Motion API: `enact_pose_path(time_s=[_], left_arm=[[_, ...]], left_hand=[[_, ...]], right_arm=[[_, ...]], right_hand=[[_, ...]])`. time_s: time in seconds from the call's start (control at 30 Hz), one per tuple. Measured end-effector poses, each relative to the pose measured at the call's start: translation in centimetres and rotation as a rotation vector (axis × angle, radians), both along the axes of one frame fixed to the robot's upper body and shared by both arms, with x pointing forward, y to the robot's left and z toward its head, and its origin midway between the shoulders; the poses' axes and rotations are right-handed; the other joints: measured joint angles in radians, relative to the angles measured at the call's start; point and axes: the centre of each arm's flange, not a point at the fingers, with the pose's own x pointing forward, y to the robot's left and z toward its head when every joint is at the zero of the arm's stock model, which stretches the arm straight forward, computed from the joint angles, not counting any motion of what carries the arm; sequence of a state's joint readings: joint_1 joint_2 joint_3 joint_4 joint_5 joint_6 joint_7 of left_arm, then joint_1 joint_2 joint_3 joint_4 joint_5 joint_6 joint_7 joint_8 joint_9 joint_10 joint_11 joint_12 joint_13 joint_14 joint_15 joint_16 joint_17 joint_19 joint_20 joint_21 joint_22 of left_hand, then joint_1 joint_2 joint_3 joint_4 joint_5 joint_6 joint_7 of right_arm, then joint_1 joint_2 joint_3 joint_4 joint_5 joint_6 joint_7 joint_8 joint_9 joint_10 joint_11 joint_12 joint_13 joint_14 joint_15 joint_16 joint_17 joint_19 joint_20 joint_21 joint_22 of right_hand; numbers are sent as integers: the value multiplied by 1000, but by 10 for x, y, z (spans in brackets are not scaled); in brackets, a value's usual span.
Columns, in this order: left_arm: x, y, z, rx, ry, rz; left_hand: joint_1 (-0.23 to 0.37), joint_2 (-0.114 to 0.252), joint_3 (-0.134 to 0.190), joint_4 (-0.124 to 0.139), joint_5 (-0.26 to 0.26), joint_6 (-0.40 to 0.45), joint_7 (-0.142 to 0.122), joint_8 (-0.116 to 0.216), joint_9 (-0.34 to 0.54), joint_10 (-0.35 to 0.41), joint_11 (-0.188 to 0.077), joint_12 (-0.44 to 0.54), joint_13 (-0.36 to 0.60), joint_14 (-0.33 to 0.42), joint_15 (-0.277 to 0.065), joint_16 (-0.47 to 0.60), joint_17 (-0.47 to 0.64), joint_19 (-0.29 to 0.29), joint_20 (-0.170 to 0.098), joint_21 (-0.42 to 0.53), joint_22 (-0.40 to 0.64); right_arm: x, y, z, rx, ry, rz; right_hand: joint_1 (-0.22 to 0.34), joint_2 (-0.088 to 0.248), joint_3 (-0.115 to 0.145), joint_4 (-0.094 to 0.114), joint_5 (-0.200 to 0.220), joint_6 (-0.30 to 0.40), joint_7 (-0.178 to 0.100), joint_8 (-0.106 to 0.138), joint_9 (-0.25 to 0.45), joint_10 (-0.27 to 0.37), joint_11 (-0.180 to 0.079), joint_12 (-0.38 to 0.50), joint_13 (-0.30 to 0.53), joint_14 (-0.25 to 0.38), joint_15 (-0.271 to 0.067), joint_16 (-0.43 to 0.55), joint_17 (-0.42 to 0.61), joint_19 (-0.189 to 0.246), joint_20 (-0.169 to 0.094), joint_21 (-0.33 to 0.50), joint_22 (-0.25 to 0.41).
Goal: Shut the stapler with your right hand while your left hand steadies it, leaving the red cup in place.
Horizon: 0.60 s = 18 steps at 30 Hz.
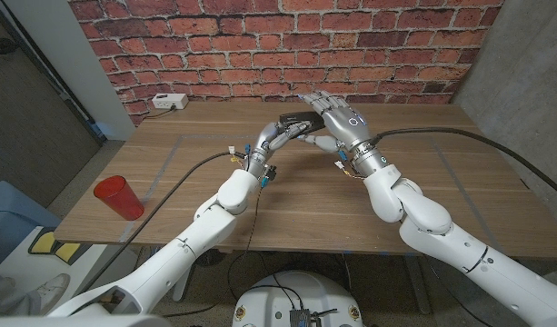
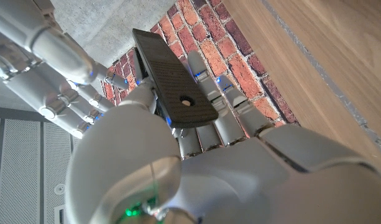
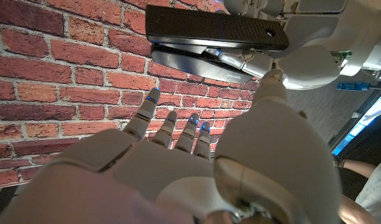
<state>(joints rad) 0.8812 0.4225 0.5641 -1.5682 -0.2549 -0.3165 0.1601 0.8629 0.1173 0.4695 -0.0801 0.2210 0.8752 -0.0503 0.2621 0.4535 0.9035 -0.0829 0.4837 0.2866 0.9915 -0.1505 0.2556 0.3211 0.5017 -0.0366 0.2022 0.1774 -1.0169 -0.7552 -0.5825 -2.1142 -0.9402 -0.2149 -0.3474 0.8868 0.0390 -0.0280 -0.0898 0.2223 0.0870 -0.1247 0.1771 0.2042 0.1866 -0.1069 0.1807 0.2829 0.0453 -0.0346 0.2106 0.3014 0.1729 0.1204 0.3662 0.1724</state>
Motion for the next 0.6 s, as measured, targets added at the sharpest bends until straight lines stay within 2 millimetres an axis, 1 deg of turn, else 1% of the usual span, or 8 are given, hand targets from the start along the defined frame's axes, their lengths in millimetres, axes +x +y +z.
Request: enact_pose_path(time_s=[0.07, 0.1, 0.27, 0.3, 0.43, 0.53, 0.57, 0.6], left_arm=[[2, 1, 1, 4, 8, -10], [2, 1, 1, 5, 8, -9], [6, 2, 1, 15, 24, -29], [6, 2, 1, 17, 27, -35], [7, 2, 2, 23, 32, -43], [8, 2, 2, 27, 36, -49], [8, 3, 2, 30, 38, -52], [8, 3, 2, 32, 41, -54]], left_hand=[[0, 0, 0, 0, -1, -2, 8, 0, 5, 0, 0, 0, 0, 0, 0, 0, 2, 15, 6, 4, 2], [0, 0, 0, 0, -1, -2, 8, 0, 6, 0, 0, 0, 0, 0, 0, 0, 2, 22, 5, 7, 2], [3, 2, 0, 0, -1, -2, 8, -4, 6, 0, 0, 0, 0, 0, 0, 0, 6, 27, 1, 7, 2], [4, 1, 0, 0, -1, -2, 8, -4, 6, 0, 0, 0, 0, 0, 0, 0, 6, 27, 1, 7, 2], [6, -2, 0, 0, -1, -2, 8, -4, 6, 0, 0, 0, 0, 0, 0, 0, 6, 23, -3, 7, 2], [8, -3, 0, 0, -1, -2, 8, -4, 6, 0, 0, 0, 0, 0, 0, 0, 6, 23, -3, 7, 2], [8, -3, 0, 0, -1, -2, 8, -4, 6, 0, 0, 0, 0, 0, 0, 0, 6, 23, -3, 7, 2], [8, -3, 0, 0, -1, -2, 8, -4, 6, 0, 0, 0, 0, 0, 0, 0, 6, 23, -3, 7, 2]], right_arm=[[-1, 1, 2, -14, -9, -16], [-1, 2, 2, -18, -7, -20], [0, 5, 3, -63, -13, -73], [0, 7, 4, -69, -15, -76], [1, 8, 4, -101, -19, -117], [2, 12, 4, -133, -23, -147], [3, 12, 4, -138, -23, -154], [3, 13, 4, -147, -25, -162]], right_hand=[[-2, -2, -2, 1, 0, -25, -6, 0, 0, -7, 7, 0, -4, -2, 0, 0, -1, -5, -2, -7, 0], [-5, -5, -3, 3, 0, -38, -7, 0, 0, -17, 9, 0, -5, -11, 1, 0, -3, -10, -6, -12, 0], [-14, -3, -7, 6, 0, -84, -2, 0, 0, -56, 20, 0, -12, -34, 2, -5, -8, -18, -5, -30, 0], [-14, -3, -7, 6, 0, -89, 0, 0, 0, -58, 20, 0, -14, -37, 2, -5, -9, -20, -6, -34, 0], [-14, -3, -10, 9, 7, -128, 2, 0, -5, -77, 2, 0, -16, -59, 2, -5, -10, -28, -4, -45, 0], [-18, 1, -14, 5, 7, -156, 10, 0, -5, -96, 0, 0, -18, -67, 4, -5, -14, -38, -6, -57, 0], [-18, 1, -14, 5, 7, -172, 11, 0, -5, -102, 5, 0, -18, -70, 2, -5, -14, -38, -6, -59, 0], [-18, 1, -14, 5, 7, -189, 12, 0, -5, -114, 3, 0, -18, -73, -1, -5, -14, -40, -4, -67, 0]])
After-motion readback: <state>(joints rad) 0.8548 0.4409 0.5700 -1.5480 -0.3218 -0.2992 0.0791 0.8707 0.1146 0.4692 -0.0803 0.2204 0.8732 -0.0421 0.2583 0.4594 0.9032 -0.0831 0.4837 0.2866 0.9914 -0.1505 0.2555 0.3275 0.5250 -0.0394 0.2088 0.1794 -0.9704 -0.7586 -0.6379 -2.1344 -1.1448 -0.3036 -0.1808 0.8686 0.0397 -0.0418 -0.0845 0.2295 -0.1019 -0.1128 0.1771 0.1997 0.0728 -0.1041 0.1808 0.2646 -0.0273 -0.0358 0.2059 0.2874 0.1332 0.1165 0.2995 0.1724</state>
